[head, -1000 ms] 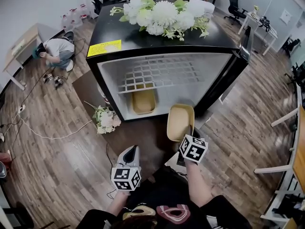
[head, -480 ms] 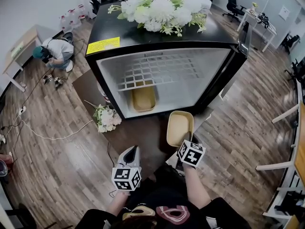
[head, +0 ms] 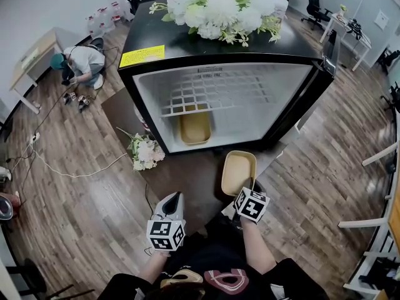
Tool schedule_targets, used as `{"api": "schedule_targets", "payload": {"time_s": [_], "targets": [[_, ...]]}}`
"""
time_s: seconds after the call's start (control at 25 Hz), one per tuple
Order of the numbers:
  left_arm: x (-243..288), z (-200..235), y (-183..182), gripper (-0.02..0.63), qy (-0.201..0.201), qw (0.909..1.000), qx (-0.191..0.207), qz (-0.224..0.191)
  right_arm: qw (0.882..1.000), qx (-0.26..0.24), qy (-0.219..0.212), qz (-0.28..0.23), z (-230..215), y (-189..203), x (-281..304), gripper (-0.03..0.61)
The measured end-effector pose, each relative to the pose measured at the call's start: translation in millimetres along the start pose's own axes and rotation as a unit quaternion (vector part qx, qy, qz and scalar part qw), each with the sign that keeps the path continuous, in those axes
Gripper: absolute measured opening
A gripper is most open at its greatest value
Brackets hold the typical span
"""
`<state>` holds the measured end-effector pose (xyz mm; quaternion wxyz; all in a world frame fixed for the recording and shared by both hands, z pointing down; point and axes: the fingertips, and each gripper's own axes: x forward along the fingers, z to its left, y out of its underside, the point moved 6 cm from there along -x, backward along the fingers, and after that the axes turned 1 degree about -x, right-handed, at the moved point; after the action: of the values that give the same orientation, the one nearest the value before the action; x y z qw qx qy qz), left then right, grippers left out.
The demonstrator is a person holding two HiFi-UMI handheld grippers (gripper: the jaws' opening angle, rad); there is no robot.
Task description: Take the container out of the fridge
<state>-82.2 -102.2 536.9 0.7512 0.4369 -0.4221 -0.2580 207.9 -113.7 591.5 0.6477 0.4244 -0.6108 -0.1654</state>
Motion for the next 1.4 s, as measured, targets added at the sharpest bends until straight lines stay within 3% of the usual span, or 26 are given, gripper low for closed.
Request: {"api": "schedule_targets", "payload": {"time_s": [1.0,1.12,1.4], "targets": [[6.4,11.0,-6.2,0.008,-0.029,0.9996,-0.002,0.003,0.999,0.002,0.002,0.043,2.5,18.0,28.1,0.019],[10.3,10.4,-6.6,0.008,-0.029,0.9996,-0.006,0.001,0.998,0.017,-0.022,0.048,2.6,15.9,28.7,0.121],[25.6,9.2,-16.0,0.009,-0.038,0.999,-0.021,-0.006,0.999,0.008,-0.047,0.018,0.9,-5.3,13.2,0.189]]}}
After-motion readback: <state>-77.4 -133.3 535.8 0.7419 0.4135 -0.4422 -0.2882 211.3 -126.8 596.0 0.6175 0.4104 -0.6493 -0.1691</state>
